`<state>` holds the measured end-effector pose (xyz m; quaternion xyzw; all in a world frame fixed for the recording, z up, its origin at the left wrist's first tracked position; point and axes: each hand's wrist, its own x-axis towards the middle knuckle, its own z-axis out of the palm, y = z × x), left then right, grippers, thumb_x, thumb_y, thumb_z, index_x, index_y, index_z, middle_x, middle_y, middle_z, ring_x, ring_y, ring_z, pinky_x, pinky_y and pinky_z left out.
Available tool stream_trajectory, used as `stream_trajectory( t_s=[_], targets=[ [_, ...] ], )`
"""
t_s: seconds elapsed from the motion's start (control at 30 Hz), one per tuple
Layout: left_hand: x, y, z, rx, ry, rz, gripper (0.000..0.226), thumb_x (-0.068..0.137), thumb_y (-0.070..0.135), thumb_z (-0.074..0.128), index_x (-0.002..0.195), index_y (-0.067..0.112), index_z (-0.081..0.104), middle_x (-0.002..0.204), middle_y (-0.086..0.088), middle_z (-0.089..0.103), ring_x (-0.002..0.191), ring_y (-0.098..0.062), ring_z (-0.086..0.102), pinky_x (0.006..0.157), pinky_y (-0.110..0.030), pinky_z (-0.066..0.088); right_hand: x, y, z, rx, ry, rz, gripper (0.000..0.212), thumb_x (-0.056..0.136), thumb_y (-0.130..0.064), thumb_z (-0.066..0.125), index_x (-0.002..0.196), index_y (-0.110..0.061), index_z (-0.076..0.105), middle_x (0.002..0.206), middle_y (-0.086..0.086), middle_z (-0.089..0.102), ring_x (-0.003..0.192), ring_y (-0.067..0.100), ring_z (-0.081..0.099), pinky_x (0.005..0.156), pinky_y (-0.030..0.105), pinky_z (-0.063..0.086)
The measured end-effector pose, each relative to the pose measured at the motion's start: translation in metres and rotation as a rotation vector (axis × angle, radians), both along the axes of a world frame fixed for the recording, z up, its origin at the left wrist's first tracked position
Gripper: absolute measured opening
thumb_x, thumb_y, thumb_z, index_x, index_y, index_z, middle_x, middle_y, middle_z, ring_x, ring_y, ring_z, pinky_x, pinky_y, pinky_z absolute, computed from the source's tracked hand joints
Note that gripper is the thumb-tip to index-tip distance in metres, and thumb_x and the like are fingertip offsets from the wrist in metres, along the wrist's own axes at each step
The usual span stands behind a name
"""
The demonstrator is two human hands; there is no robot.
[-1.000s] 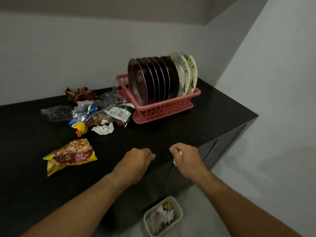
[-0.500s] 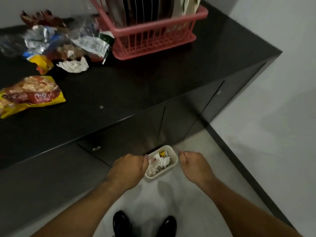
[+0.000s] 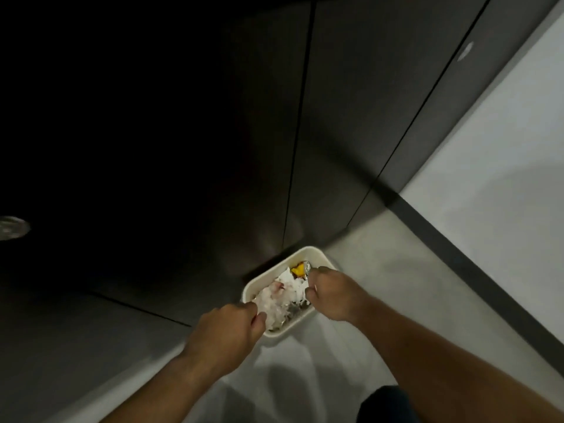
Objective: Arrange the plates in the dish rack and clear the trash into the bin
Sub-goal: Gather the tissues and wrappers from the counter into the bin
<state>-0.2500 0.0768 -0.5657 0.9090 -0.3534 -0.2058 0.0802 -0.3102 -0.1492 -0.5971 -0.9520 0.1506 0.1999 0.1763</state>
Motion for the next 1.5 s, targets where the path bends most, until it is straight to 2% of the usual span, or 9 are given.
stream_trajectory(
  t_s=[0.2, 0.33, 0.53, 0.7, 0.83, 0.97, 1.07, 1.27, 1.5],
  targets=[
    [0.010, -0.003, -0.090, -0.082, 0.017, 0.037, 0.031, 0.096, 0.050, 0.036, 0.088, 0.027, 0.055, 0.085, 0.011, 0.050, 0.078, -0.011, 0.058, 0.070, -0.033, 0.049, 0.048, -0.010, -0.116, 0.008, 0.059, 0.044, 0.036, 0.099, -0.027, 0.046, 0.129, -0.009, 0.051, 0.133, 0.016, 0.054, 0.120, 0.030, 0.053, 0.101, 0.037, 0.042],
    [0.013, -0.011, -0.116, -0.187, 0.028, 0.028, 0.022, 0.096, 0.046, 0.041, 0.087, 0.031, 0.054, 0.091, 0.014, 0.052, 0.078, -0.005, 0.055, 0.067, -0.024, 0.047, 0.052, -0.016, -0.148, 0.108, 0.127, 0.035, 0.061, 0.095, -0.039, 0.058, 0.148, -0.017, 0.038, 0.154, 0.008, 0.038, 0.141, 0.026, 0.035, 0.114, 0.037, 0.031],
    [0.027, -0.064, -0.138, -0.292, 0.002, 0.002, 0.027, 0.097, 0.042, 0.042, 0.101, 0.025, 0.063, 0.097, 0.011, 0.050, 0.086, -0.008, 0.052, 0.070, -0.024, 0.041, 0.036, -0.047, -0.122, 0.151, -0.030, -0.081, 0.049, 0.095, -0.036, 0.055, 0.142, -0.022, 0.049, 0.146, 0.001, 0.049, 0.129, 0.022, 0.048, 0.107, 0.031, 0.038],
    [0.037, -0.092, -0.172, -0.056, 0.171, -0.133, 0.041, 0.101, 0.037, 0.037, 0.134, 0.017, 0.049, 0.141, -0.003, 0.044, 0.131, -0.023, 0.038, 0.106, -0.028, 0.028, 0.019, -0.060, -0.103, 0.129, -0.195, -0.109, 0.041, 0.094, -0.032, 0.058, 0.134, -0.023, 0.060, 0.139, -0.003, 0.057, 0.125, 0.018, 0.052, 0.102, 0.025, 0.037],
    [0.035, -0.086, -0.168, -0.164, 0.210, -0.088, 0.040, 0.098, 0.035, 0.042, 0.136, 0.022, 0.049, 0.142, 0.001, 0.049, 0.125, -0.017, 0.047, 0.104, -0.024, 0.033, 0.012, -0.052, -0.097, 0.140, -0.239, -0.093, 0.038, 0.094, -0.031, 0.058, 0.131, -0.021, 0.062, 0.134, -0.003, 0.061, 0.122, 0.016, 0.055, 0.101, 0.023, 0.038],
    [0.040, -0.078, -0.113, -0.216, 0.128, -0.063, 0.038, 0.095, 0.044, 0.044, 0.125, 0.026, 0.059, 0.124, 0.006, 0.059, 0.106, -0.015, 0.058, 0.090, -0.033, 0.048, 0.007, -0.038, -0.059, 0.173, -0.237, -0.107, 0.034, 0.094, -0.029, 0.058, 0.127, -0.023, 0.064, 0.127, -0.002, 0.065, 0.114, 0.015, 0.059, 0.099, 0.027, 0.045],
    [0.041, -0.069, -0.040, -0.271, 0.082, -0.107, 0.041, 0.094, 0.053, 0.043, 0.127, 0.032, 0.056, 0.122, 0.013, 0.057, 0.105, -0.009, 0.057, 0.088, -0.033, 0.049, 0.000, -0.029, 0.002, 0.172, -0.250, -0.107, 0.033, 0.093, -0.028, 0.059, 0.124, -0.019, 0.065, 0.124, 0.002, 0.065, 0.112, 0.017, 0.058, 0.093, 0.017, 0.037],
    [0.030, -0.060, 0.151, -0.371, 0.005, -0.207, 0.044, 0.088, 0.062, 0.032, 0.113, 0.035, 0.058, 0.106, 0.019, 0.056, 0.095, -0.001, 0.054, 0.081, -0.025, 0.048, -0.016, -0.029, 0.175, 0.158, -0.259, -0.153, 0.034, 0.094, -0.038, 0.057, 0.126, -0.027, 0.060, 0.123, -0.006, 0.058, 0.113, 0.014, 0.052, 0.094, 0.027, 0.042],
    [0.005, -0.019, 0.340, -0.495, -0.022, -0.066, 0.036, 0.087, 0.062, 0.038, 0.105, 0.040, 0.061, 0.100, 0.027, 0.055, 0.090, 0.007, 0.056, 0.075, -0.021, 0.051, -0.039, -0.018, 0.358, 0.206, -0.372, -0.209, 0.027, 0.094, -0.044, 0.057, 0.120, -0.037, 0.059, 0.109, -0.023, 0.049, 0.104, 0.000, 0.051, 0.081, 0.018, 0.039]
  ],
)
